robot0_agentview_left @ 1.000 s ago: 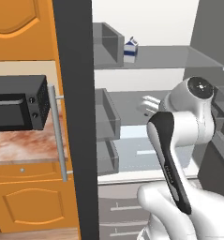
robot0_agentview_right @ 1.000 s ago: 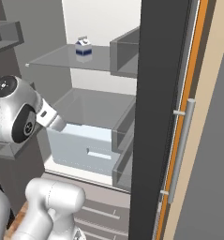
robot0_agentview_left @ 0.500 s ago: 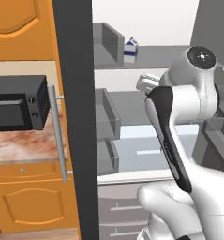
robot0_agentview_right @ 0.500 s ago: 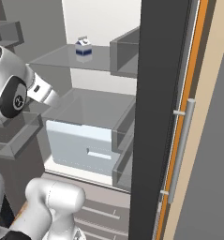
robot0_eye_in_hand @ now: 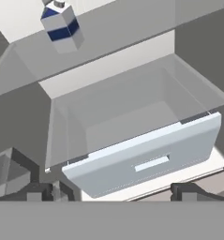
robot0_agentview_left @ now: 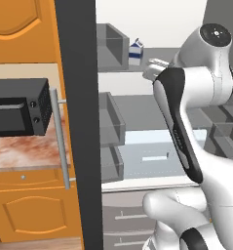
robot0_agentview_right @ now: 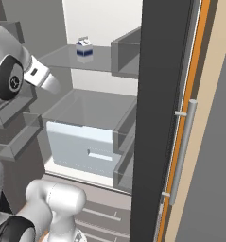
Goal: Take a sugar cube from the saucer and place it inside the coffee. Then, grab milk from the fridge and place it next to the coffee on the counter to sweeten the coffee.
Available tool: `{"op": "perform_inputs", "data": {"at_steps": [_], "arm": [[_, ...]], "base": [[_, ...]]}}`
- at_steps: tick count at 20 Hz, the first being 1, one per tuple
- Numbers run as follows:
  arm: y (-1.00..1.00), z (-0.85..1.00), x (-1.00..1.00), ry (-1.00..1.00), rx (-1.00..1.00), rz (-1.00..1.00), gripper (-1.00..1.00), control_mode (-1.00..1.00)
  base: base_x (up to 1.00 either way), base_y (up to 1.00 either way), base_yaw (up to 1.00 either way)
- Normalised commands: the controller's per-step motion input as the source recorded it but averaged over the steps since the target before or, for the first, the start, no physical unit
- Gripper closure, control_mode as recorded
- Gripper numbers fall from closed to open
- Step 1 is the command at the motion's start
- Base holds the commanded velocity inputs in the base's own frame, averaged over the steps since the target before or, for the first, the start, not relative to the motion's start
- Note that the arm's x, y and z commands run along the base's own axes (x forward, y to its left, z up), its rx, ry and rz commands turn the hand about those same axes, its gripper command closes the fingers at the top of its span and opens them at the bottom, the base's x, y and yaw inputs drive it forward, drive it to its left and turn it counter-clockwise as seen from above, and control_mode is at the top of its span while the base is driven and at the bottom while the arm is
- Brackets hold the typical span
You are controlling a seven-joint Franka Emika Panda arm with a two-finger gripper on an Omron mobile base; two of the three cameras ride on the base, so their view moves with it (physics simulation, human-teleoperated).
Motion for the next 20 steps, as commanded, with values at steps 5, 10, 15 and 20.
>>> {"op": "perform_inputs", "data": {"at_steps": [5, 10, 15, 20], "arm": [[0.00, 0.18, 0.40, 0.00, -0.03, 0.03, -1.00, -1.00], [-0.09, 0.02, 0.55, -0.04, -0.11, 0.01, -1.00, -1.00], [-0.02, 0.01, 0.83, -0.02, -0.07, 0.00, -1.00, -1.00], [-0.08, 0.00, 0.84, 0.00, 0.00, 0.01, -1.00, -1.00]], "base": [[0.00, 0.00, 0.00], [0.00, 0.00, 0.00], [0.00, 0.00, 0.00], [0.00, 0.00, 0.00]]}}
